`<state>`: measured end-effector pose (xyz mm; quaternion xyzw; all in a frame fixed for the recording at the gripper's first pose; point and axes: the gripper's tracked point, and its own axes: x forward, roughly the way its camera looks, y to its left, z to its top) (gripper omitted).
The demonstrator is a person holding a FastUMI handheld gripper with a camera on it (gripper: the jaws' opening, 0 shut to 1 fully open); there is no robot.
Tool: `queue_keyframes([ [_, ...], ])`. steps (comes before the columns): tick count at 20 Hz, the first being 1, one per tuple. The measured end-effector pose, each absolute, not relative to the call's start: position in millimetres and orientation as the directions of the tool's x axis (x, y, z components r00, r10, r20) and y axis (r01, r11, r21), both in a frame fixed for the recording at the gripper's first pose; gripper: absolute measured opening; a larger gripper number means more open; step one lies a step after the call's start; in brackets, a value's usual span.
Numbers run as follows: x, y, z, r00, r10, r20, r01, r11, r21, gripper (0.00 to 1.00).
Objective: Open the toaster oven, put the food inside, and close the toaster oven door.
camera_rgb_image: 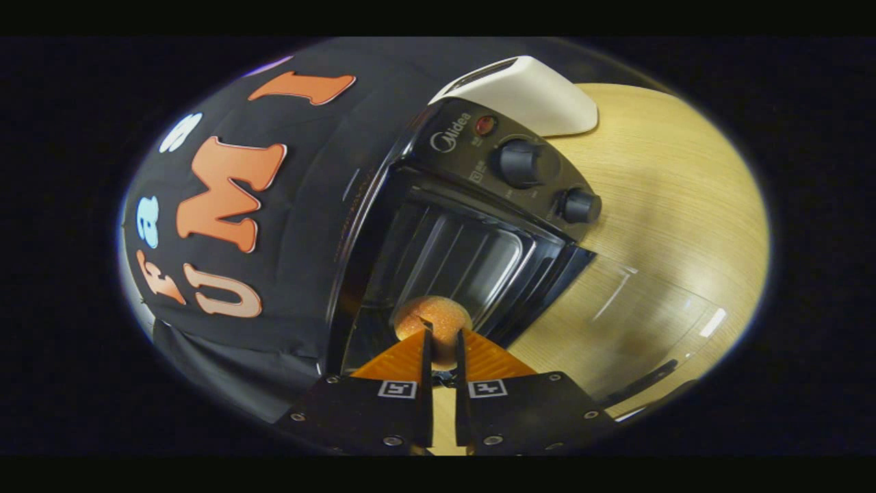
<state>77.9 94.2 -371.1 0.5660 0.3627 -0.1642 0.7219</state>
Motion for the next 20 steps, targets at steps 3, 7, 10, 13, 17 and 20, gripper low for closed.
queue_keyframes([
  [3,90,95,-374,0.679,0.155,-0.717,0.654,0.316,0.688,0.14],
  [7,93,97,-370,0.707,0.138,-0.693,0.614,0.366,0.699,0.30],
  [10,92,94,-364,0.729,0.129,-0.672,0.581,0.401,0.708,0.39],
  [13,87,89,-359,0.731,0.127,-0.671,0.574,0.417,0.705,0.44],
  [17,56,85,-355,0.716,0.109,-0.690,0.558,0.504,0.659,0.45],
  [20,23,89,-357,0.693,0.117,-0.712,0.540,0.571,0.619,0.49],
])
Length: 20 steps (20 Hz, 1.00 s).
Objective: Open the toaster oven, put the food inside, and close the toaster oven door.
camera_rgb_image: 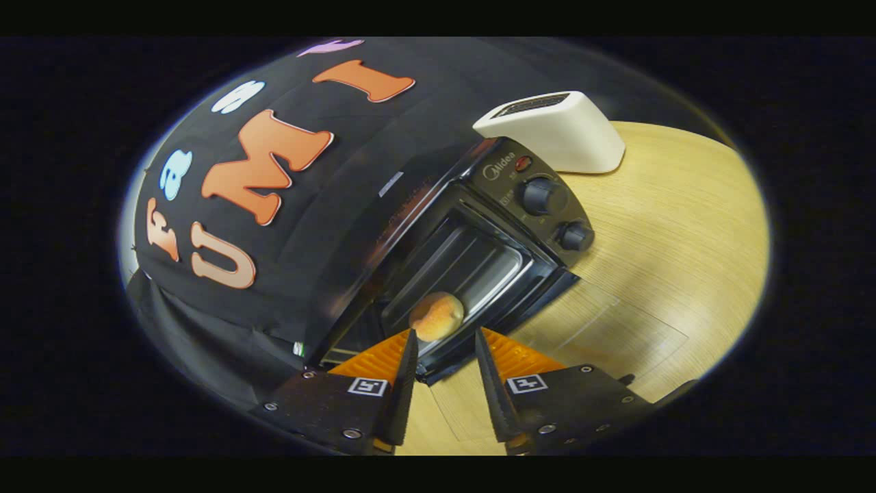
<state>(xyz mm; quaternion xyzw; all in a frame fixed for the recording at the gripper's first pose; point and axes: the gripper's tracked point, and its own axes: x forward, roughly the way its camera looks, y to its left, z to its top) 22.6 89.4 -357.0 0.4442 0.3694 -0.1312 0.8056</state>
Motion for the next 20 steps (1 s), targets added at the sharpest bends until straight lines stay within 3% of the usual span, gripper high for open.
queue_keyframes([
  [2,-4,95,-359,0.672,0.132,-0.729,0.511,0.630,0.584,0.54],
  [3,-18,99,-363,0.654,0.145,-0.742,0.494,0.661,0.565,0.64],
  [7,-67,112,-369,0.604,0.164,-0.780,0.409,0.776,0.481,0.85],
  [9,-83,108,-375,0.583,0.135,-0.801,0.384,0.823,0.418,0.90],
  [20,-126,116,-434,0.421,0.087,-0.903,0.172,0.970,0.174,0.99],
])
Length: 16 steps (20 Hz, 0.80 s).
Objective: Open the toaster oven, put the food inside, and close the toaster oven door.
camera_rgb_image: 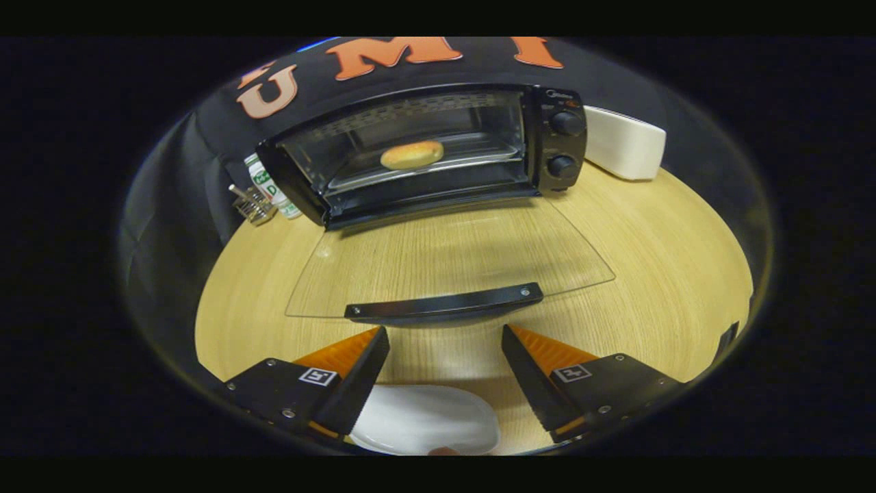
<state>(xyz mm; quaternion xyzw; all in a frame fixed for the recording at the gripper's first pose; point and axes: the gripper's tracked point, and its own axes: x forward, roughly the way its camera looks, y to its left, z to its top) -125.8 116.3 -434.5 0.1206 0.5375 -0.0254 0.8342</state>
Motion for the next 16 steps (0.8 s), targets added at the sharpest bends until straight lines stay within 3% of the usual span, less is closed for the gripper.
queue_keyframes([
  [9,-115,121,-437,0.409,0.056,-0.911,0.122,0.986,0.115,0.99],
  [16,-92,119,-386,0.504,0.059,-0.862,0.095,0.988,0.123,0.99],
])
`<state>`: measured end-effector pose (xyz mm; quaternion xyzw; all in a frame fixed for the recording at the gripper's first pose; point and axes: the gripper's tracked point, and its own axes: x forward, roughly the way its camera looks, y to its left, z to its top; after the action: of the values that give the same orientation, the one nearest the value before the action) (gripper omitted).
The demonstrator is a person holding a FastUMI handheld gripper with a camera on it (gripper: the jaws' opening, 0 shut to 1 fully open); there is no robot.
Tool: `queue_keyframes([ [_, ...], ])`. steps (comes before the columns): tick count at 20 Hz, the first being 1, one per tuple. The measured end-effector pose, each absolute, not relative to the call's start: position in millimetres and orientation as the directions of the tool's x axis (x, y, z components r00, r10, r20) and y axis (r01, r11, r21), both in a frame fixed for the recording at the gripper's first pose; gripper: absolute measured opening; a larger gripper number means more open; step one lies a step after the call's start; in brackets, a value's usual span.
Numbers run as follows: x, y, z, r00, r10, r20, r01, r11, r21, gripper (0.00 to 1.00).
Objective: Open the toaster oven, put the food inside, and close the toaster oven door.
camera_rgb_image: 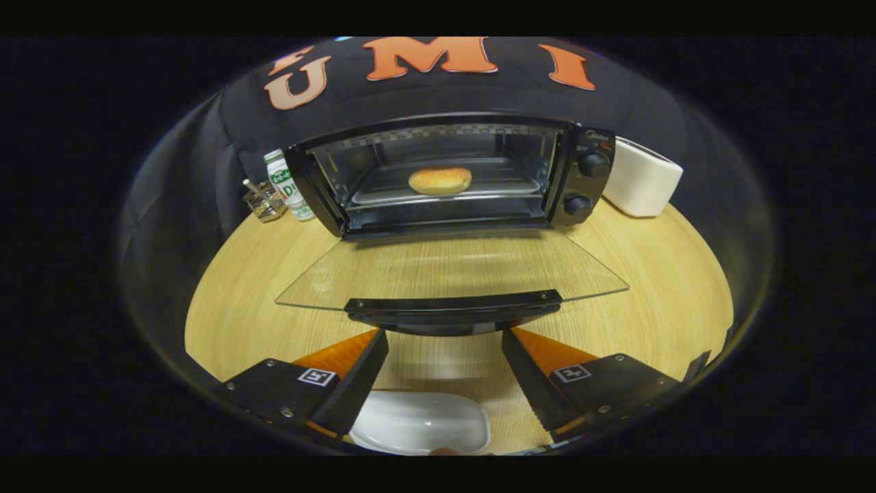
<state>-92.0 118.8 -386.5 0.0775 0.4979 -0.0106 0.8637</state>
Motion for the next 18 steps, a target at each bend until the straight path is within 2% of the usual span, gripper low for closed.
queue_keyframes([
  [6,-30,104,-354,0.605,0.017,-0.796,0.069,0.995,0.073,0.99],
  [18,63,93,-335,0.665,-0.037,-0.746,0.084,0.996,0.026,0.99],
])
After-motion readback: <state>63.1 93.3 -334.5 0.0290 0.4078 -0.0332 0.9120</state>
